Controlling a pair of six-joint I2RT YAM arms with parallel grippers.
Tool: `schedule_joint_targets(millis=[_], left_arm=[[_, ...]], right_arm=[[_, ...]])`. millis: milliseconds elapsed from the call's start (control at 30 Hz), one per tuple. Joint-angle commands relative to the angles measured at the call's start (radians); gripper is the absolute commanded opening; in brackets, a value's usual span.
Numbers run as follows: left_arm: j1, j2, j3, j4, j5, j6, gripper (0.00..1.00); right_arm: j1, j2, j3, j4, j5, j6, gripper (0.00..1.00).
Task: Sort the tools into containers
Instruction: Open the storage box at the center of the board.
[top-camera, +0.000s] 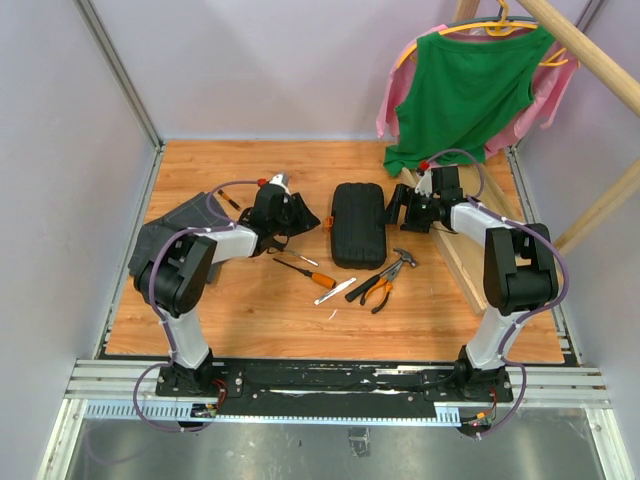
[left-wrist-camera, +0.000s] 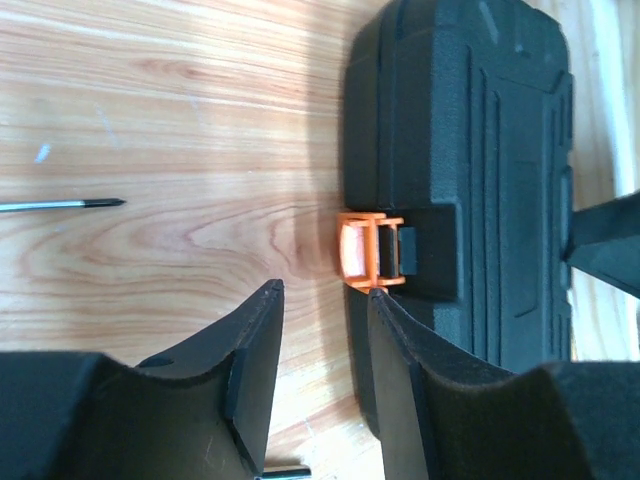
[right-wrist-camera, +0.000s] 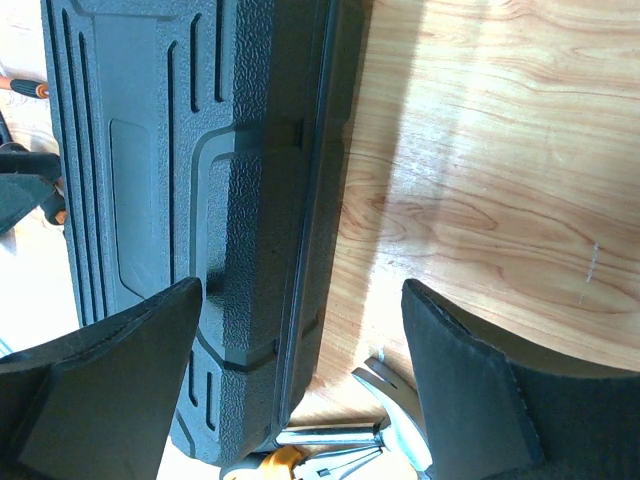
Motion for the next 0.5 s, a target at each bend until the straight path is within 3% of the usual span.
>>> schedule_joint_targets(millis=[0,467], left_arm=[[0.012,0.03,-0.034,0.186,0.123,-0.069,0.44],[0.021,0.104,-0.047,0.292,0.175,-0.137,0.44]], right_arm=[[0.011,-0.007,-0.001,-0.017,0.006,-0.02,0.81],[0.011,0.003,0.003,-0.025,0.007,-0.028,0.81]])
